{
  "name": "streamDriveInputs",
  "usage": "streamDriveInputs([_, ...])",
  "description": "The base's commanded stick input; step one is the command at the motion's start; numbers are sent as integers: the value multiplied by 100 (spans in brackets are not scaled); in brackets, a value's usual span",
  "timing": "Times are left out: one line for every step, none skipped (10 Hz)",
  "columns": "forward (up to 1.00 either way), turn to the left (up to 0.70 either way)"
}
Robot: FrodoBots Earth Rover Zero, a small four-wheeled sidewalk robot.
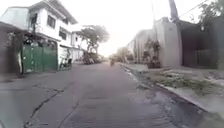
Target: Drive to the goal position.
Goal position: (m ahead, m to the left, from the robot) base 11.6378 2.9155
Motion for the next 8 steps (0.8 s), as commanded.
streamDriveInputs([100,2])
streamDriveInputs([100,2])
streamDriveInputs([100,2])
streamDriveInputs([100,2])
streamDriveInputs([100,2])
streamDriveInputs([100,2])
streamDriveInputs([100,2])
streamDriveInputs([100,2])
